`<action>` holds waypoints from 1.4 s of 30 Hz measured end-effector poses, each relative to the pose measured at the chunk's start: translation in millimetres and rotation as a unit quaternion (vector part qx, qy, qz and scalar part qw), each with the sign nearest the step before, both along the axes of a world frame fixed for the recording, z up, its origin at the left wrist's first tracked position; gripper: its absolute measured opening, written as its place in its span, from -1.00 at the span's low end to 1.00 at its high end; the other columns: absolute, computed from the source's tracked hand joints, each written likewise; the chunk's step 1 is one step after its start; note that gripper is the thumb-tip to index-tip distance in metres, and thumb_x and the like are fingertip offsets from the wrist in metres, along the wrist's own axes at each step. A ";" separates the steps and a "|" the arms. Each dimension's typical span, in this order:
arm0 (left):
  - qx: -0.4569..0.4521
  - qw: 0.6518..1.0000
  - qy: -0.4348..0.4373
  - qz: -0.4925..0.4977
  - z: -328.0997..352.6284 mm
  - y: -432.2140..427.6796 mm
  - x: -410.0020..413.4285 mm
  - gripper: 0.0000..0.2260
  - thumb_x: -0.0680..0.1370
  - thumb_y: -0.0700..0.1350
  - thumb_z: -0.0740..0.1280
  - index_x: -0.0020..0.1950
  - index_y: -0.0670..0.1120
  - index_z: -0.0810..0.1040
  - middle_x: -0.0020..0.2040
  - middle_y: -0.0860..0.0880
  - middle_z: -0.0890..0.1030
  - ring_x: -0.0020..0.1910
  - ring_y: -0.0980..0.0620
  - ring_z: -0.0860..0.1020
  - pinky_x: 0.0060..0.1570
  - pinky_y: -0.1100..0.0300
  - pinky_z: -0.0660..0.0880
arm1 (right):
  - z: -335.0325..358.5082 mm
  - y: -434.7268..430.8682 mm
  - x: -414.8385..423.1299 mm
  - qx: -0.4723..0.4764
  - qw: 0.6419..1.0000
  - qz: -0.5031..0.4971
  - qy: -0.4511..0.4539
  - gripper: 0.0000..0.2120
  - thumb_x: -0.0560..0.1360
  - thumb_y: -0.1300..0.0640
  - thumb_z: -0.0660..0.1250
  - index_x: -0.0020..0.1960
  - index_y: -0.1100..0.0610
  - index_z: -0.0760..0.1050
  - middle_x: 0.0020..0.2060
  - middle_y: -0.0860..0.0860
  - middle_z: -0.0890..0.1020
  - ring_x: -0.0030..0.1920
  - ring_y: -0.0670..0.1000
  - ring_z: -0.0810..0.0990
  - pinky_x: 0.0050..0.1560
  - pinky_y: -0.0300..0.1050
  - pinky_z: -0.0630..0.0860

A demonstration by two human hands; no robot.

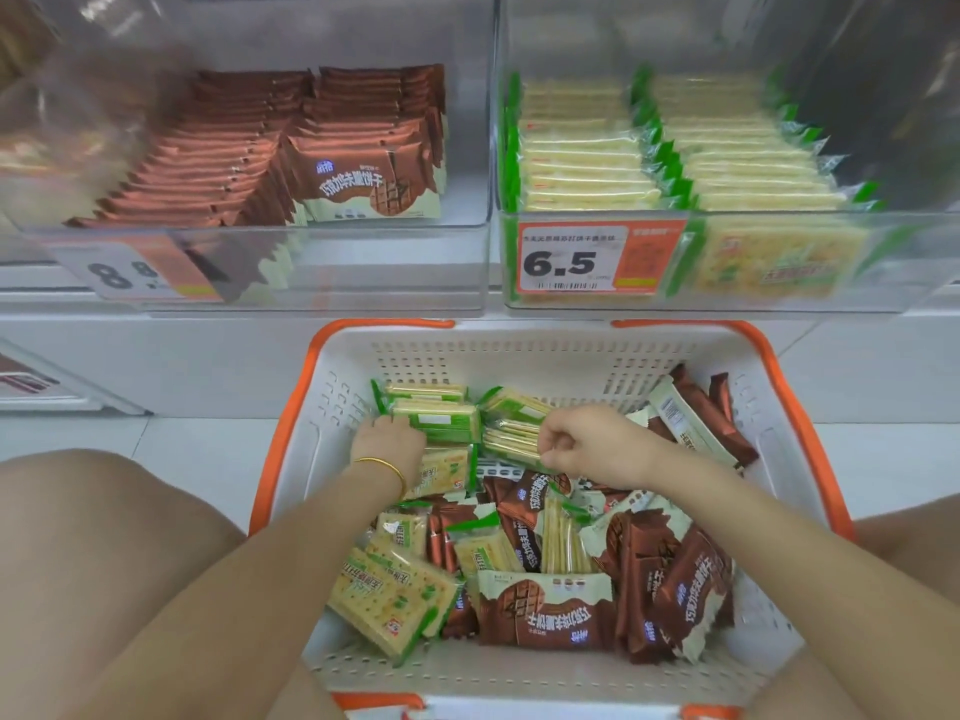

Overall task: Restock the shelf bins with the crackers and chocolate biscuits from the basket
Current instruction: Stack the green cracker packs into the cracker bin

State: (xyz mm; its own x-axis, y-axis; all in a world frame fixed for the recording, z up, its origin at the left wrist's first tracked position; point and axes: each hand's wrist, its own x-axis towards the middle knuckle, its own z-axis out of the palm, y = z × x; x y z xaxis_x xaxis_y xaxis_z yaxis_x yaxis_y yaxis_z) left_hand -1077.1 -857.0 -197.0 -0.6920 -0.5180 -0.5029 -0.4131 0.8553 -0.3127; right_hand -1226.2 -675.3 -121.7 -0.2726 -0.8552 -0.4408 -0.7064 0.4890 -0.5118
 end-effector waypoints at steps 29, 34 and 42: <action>0.384 0.695 0.606 0.054 280.2 82.9 -155.2 -0.79 0.57 -0.16 0.27 0.19 -0.05 0.39 0.04 -0.06 0.52 0.03 -0.02 0.56 -0.15 0.16 0.55 | 234.2 63.6 -126.8 -0.230 0.941 -0.169 0.180 -0.68 0.46 0.18 0.42 0.17 0.16 0.46 0.07 0.02 0.58 0.06 0.01 0.55 0.01 -0.15 0.46; 0.376 0.725 0.576 0.037 263.2 82.7 -170.1 -0.80 0.56 -0.14 0.28 0.18 -0.04 0.42 0.02 -0.04 0.51 0.07 -0.06 0.53 0.14 -0.05 0.48 | 226.0 47.1 -139.4 0.006 0.970 -0.022 0.241 -0.79 0.48 0.12 0.40 0.03 0.13 0.42 -0.09 -0.02 0.45 -0.03 0.05 0.44 -0.08 -0.11 0.34; 0.312 0.823 0.466 -0.092 244.2 98.5 -184.8 -0.84 0.58 -0.14 0.27 0.11 -0.03 0.60 0.00 0.02 0.59 0.03 0.04 0.53 0.10 0.20 0.42 | 211.7 45.9 -149.1 0.091 0.972 -0.036 0.215 -0.77 0.55 0.09 0.28 0.19 0.09 0.44 0.07 0.01 0.51 0.06 0.08 0.54 0.10 -0.02 0.52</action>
State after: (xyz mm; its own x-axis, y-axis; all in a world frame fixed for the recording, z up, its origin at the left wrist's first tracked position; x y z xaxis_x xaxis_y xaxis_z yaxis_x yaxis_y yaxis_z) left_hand -1261.9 -758.4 47.1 -0.9656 -0.2040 0.1612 -0.0716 0.8046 0.5895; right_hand -1375.3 -629.4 90.0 -0.5211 -0.7461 -0.4145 -0.7967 0.5994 -0.0774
